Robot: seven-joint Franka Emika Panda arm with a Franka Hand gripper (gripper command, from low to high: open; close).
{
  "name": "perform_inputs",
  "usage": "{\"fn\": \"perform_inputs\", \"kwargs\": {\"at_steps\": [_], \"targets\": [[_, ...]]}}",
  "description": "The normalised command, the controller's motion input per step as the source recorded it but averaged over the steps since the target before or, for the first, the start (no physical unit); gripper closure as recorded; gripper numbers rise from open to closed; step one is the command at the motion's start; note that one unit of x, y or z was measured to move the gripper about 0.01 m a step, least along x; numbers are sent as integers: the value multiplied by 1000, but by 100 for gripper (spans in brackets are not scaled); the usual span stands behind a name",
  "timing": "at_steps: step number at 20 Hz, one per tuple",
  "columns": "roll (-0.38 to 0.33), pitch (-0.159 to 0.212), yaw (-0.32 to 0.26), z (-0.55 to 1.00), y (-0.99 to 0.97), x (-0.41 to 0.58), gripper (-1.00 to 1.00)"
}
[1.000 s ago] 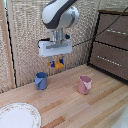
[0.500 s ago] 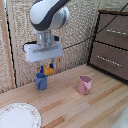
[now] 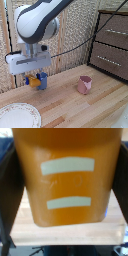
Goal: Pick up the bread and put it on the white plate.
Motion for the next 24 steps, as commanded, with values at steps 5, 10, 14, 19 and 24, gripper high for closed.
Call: {"fn": "perform_inputs", "kwargs": {"at_steps": [5,10,14,19,24], "targets": [[-102,-29,13,-439,786,0,100],[-188,-84,40,-551,561,72,100],[-236,-106,84,-371,329,306,100],[-230,-114,75,-209,321,381,100],[-137,-130,75,-2,372,392,100]]}}
